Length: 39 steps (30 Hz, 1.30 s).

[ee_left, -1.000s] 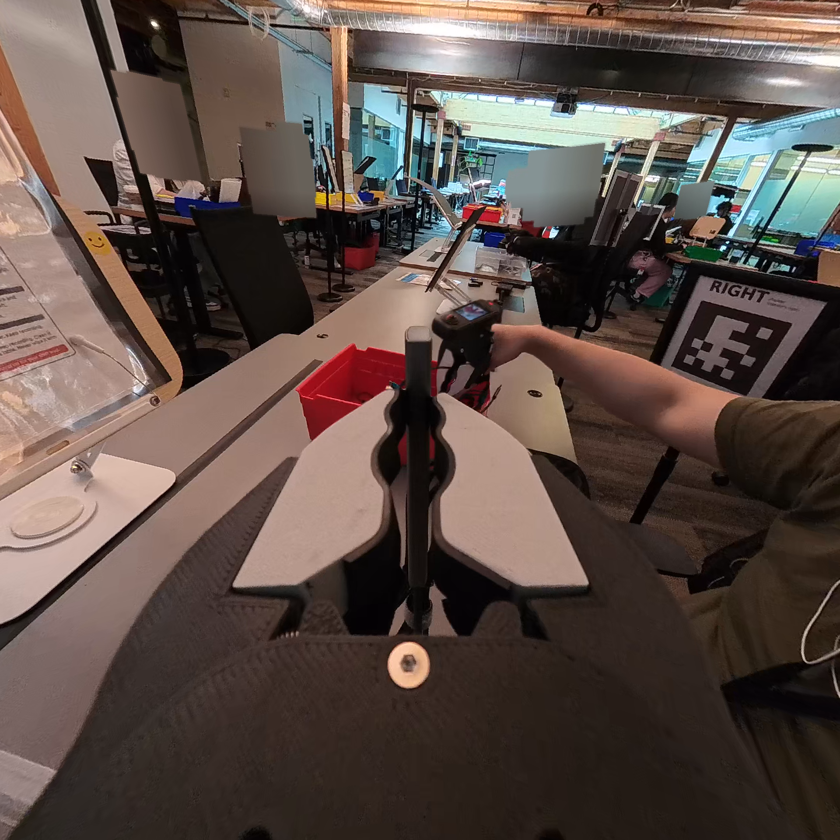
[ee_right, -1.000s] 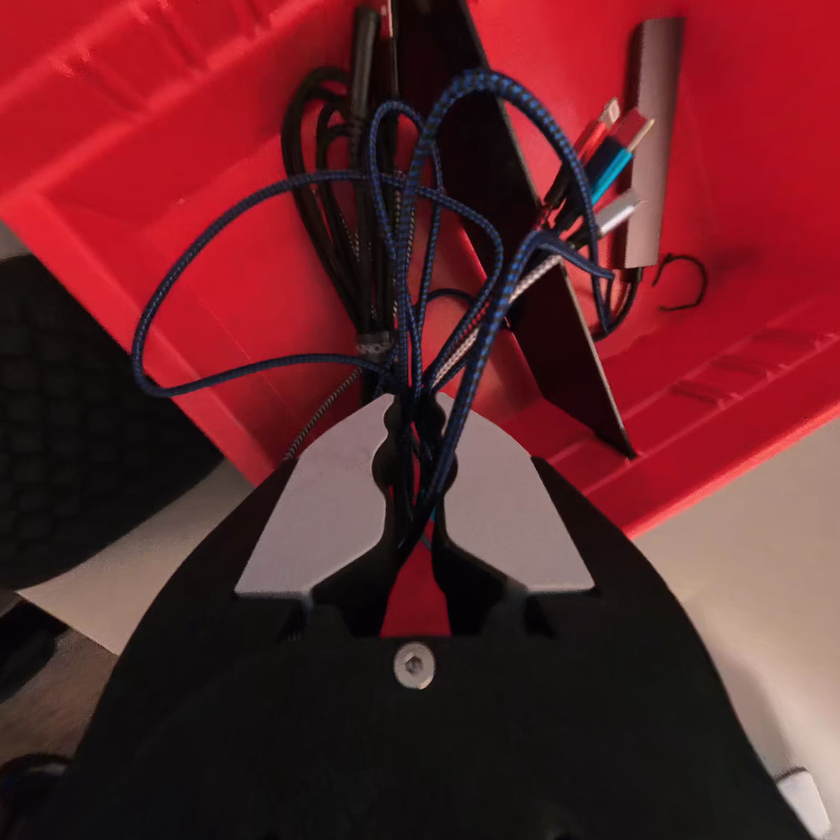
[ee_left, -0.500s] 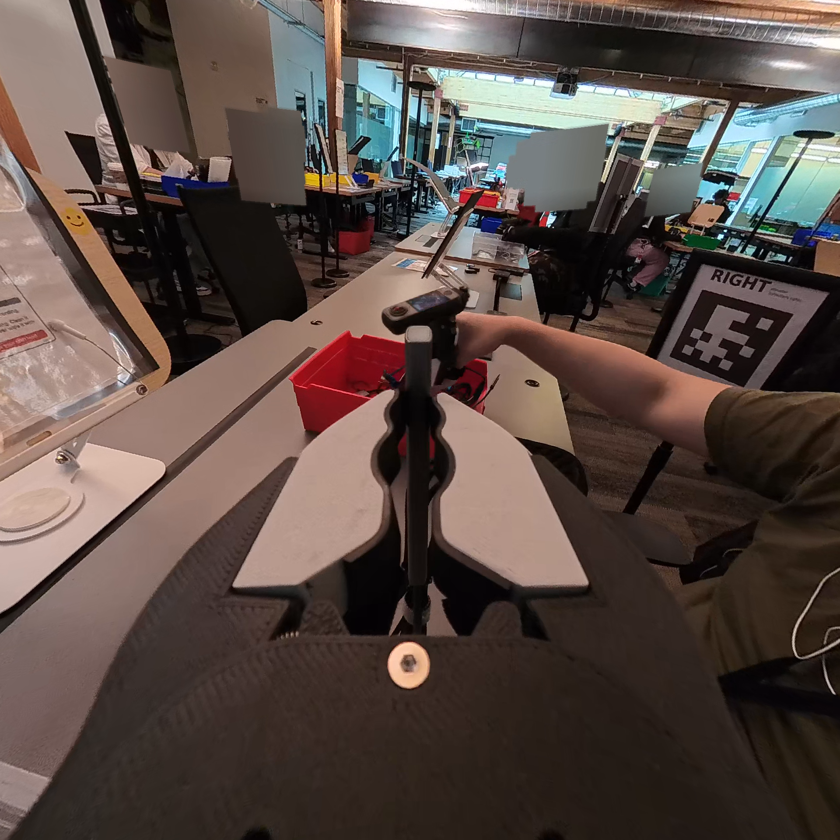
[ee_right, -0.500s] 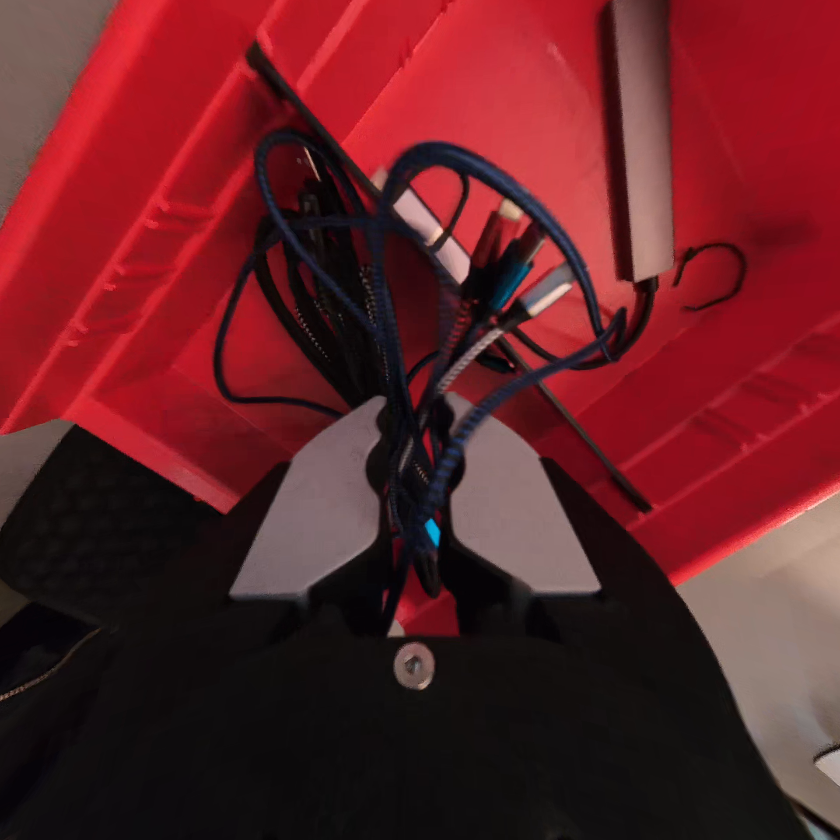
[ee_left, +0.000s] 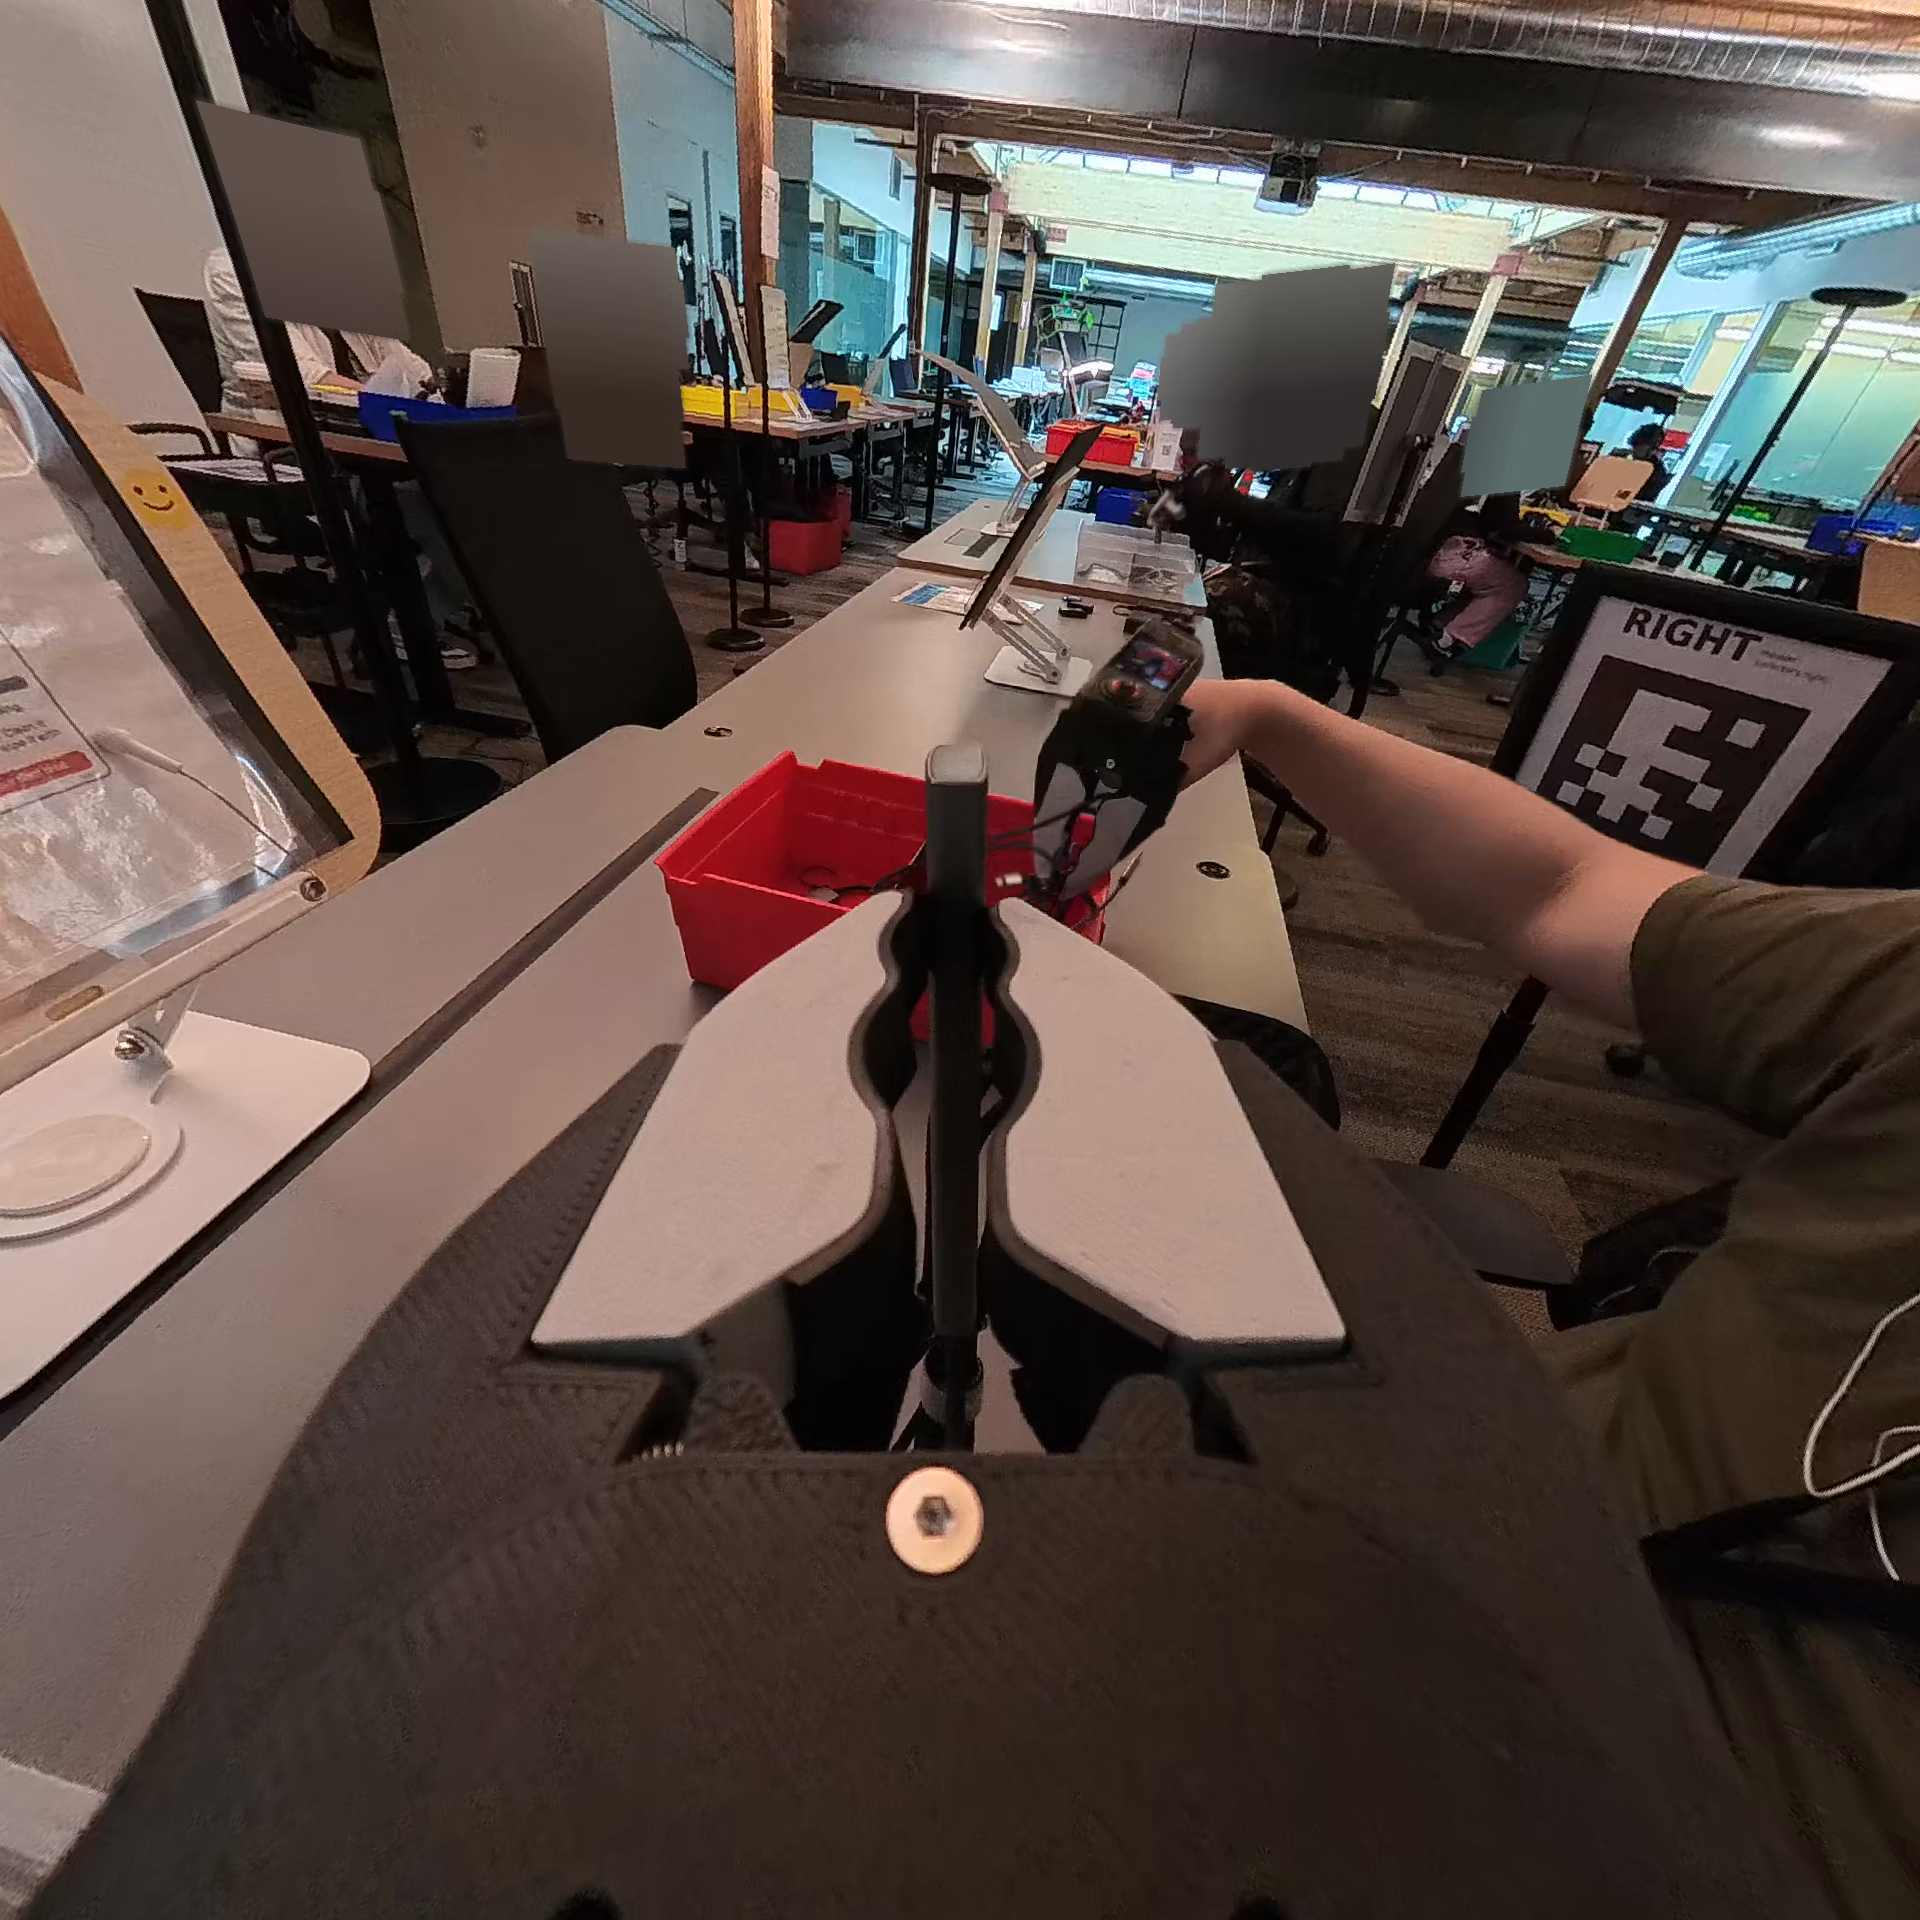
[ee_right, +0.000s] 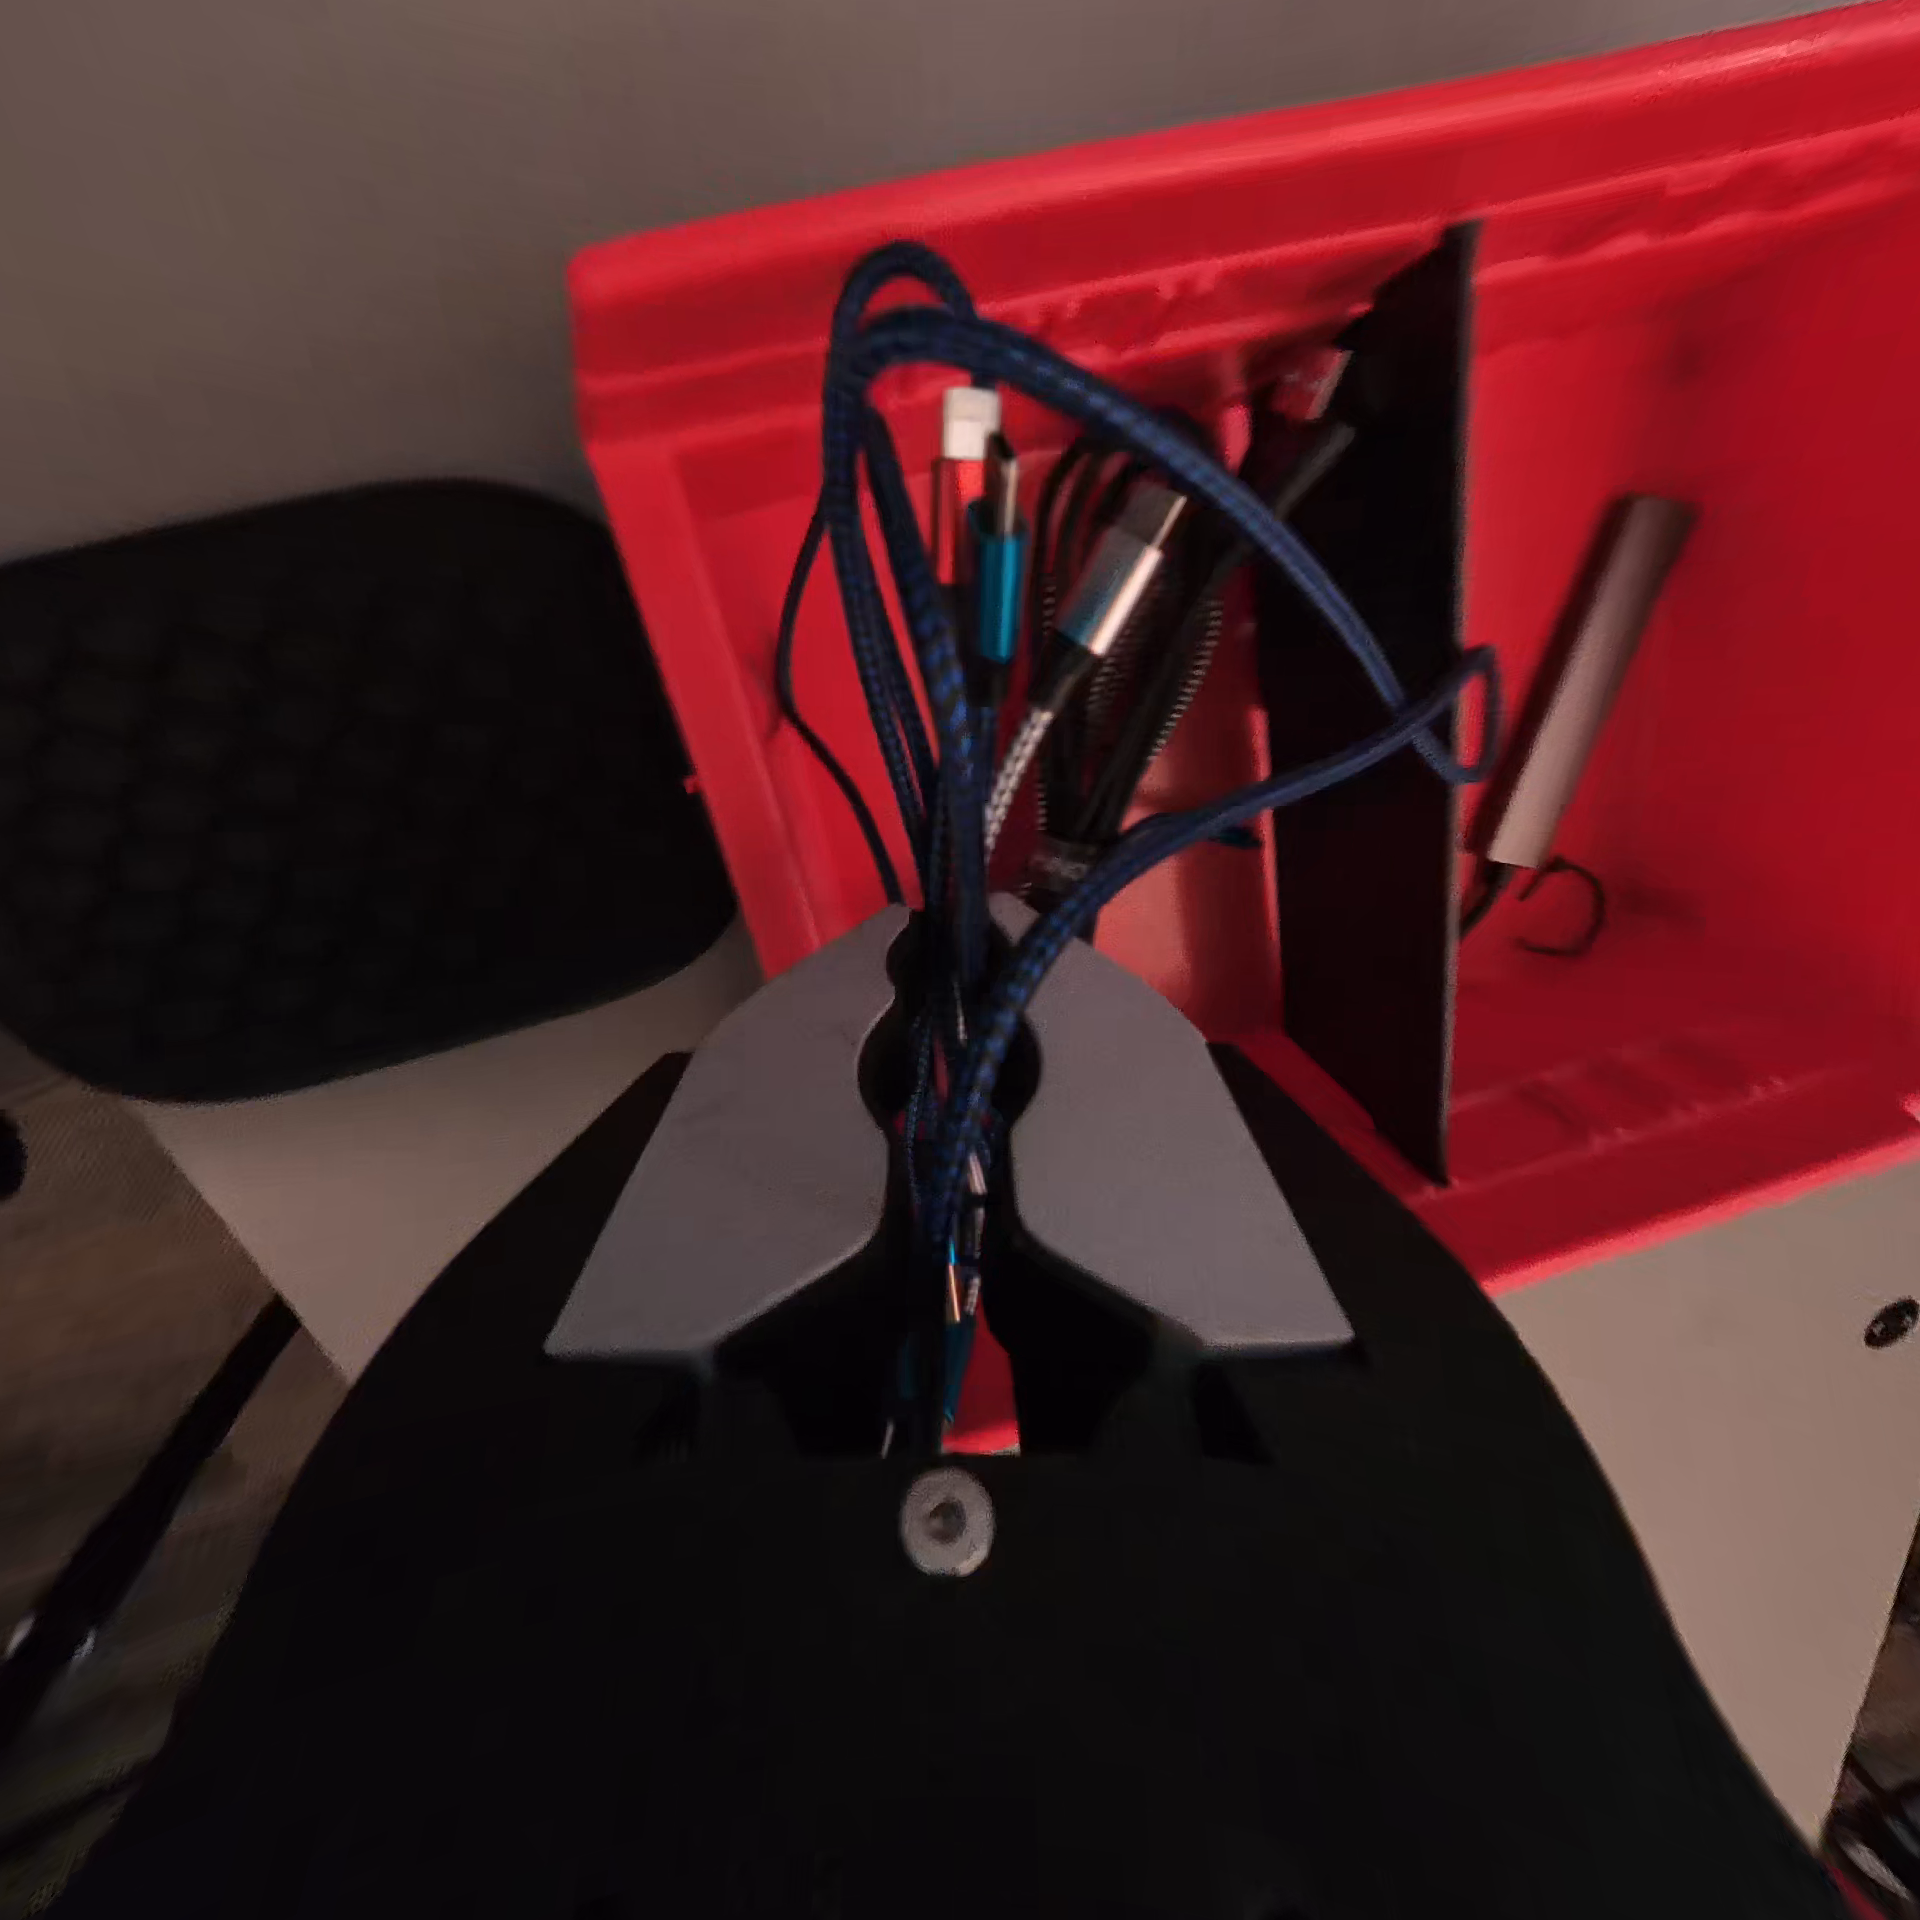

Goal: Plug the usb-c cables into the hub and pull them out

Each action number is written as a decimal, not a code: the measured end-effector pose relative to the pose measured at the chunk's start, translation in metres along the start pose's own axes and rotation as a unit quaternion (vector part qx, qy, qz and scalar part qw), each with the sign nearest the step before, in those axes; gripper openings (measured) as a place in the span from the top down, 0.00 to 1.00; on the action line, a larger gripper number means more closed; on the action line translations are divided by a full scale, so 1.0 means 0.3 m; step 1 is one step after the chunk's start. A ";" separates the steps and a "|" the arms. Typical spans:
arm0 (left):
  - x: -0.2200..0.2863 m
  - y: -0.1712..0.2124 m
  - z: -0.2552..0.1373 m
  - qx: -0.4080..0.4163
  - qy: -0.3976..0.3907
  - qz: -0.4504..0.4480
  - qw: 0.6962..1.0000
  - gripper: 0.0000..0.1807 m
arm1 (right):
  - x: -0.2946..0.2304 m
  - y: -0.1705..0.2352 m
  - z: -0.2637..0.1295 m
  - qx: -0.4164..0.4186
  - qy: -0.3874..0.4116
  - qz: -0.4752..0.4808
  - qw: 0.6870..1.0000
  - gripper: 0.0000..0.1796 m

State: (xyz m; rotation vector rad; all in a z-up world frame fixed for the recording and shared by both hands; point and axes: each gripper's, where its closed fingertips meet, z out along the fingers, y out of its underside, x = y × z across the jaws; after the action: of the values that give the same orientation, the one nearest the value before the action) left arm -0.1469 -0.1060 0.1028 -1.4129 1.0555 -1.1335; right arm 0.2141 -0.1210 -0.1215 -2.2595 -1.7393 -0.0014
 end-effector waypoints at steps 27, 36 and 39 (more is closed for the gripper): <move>-0.014 0.034 0.036 -0.020 -0.002 -0.009 1.000 0.95 | -0.061 -0.066 -0.107 0.042 -0.073 -0.052 0.995 0.95; -0.024 0.058 0.058 -0.033 0.000 -0.016 0.999 0.95 | 0.113 -0.061 0.022 -0.025 -0.140 0.017 0.990 0.95; -0.030 0.063 0.061 -0.034 -0.001 -0.018 0.999 0.95 | 0.133 -0.054 0.076 -0.033 -0.159 0.034 0.986 0.96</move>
State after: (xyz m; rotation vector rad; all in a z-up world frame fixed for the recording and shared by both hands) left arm -0.1314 -0.0964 0.0820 -1.4925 1.0803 -1.1314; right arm 0.2059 -0.0743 -0.1326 -2.4766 -1.8329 0.3384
